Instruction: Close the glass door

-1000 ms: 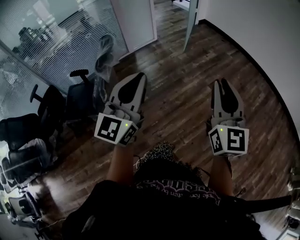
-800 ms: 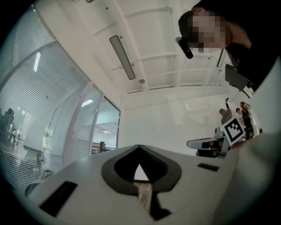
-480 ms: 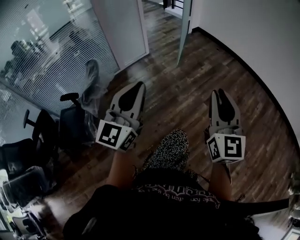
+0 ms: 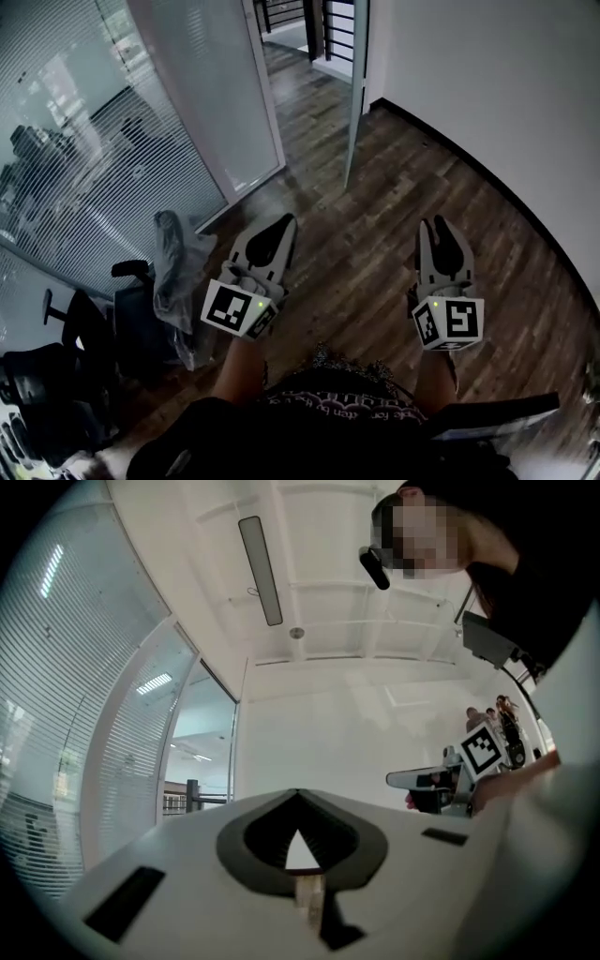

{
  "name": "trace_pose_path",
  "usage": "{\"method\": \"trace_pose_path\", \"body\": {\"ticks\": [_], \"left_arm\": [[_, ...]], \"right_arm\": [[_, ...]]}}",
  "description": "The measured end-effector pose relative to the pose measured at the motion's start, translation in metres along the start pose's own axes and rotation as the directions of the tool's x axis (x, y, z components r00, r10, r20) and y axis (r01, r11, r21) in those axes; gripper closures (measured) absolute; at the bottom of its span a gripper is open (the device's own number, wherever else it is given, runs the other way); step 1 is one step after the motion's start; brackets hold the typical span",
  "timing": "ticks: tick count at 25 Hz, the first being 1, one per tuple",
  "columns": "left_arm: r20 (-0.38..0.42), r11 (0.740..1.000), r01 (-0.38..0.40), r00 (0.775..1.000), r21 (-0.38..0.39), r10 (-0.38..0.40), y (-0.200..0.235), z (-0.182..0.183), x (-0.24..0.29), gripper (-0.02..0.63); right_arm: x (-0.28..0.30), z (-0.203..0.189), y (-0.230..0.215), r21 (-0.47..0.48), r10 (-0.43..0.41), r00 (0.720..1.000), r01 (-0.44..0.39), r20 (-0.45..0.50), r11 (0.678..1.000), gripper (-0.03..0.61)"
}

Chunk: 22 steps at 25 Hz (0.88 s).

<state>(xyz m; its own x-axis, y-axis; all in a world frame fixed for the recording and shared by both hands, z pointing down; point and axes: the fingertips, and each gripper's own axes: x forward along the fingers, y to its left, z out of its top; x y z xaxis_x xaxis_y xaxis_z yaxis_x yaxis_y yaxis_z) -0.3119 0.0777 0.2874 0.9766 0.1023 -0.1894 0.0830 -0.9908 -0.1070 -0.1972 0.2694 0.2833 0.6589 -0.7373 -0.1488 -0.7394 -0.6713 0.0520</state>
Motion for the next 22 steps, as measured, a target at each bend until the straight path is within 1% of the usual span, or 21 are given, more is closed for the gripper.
{"method": "trace_pose_path", "body": {"ticks": [5, 8, 12, 16, 19, 22], "left_arm": [[-0.024, 0.999, -0.039, 0.999, -0.024, 0.038, 0.032, -0.018, 0.046, 0.612], [-0.016, 0.999, -0.032, 0.999, -0.031, 0.031, 0.035, -0.024, 0.081, 0.612], [-0.039, 0.999, -0.049, 0.998, -0.014, 0.049, 0.040, -0.044, 0.137, 0.612], [-0.061, 0.996, -0.091, 0.994, -0.021, 0.089, 0.042, -0.063, 0.200, 0.612], [-0.045, 0.995, -0.092, 0.995, -0.023, 0.091, 0.037, -0.068, 0.251, 0.612], [-0.041, 0.993, -0.114, 0.993, -0.015, 0.113, 0.032, -0.073, 0.296, 0.612]], "right_arm": [[0.044, -0.013, -0.028, 0.008, -0.014, 1.000, 0.014, -0.007, 1.000, 0.497], [0.070, -0.020, -0.049, 0.008, -0.005, 1.000, 0.005, -0.007, 1.000, 0.497], [0.113, -0.036, -0.091, 0.022, 0.014, 1.000, -0.014, -0.005, 1.000, 0.497], [0.161, -0.057, -0.138, 0.040, 0.054, 0.998, -0.053, -0.027, 0.998, 0.497], [0.194, -0.059, -0.172, 0.042, 0.094, 0.995, -0.093, -0.023, 0.995, 0.497], [0.221, -0.061, -0.204, 0.030, 0.140, 0.990, -0.139, -0.025, 0.990, 0.497]]}}
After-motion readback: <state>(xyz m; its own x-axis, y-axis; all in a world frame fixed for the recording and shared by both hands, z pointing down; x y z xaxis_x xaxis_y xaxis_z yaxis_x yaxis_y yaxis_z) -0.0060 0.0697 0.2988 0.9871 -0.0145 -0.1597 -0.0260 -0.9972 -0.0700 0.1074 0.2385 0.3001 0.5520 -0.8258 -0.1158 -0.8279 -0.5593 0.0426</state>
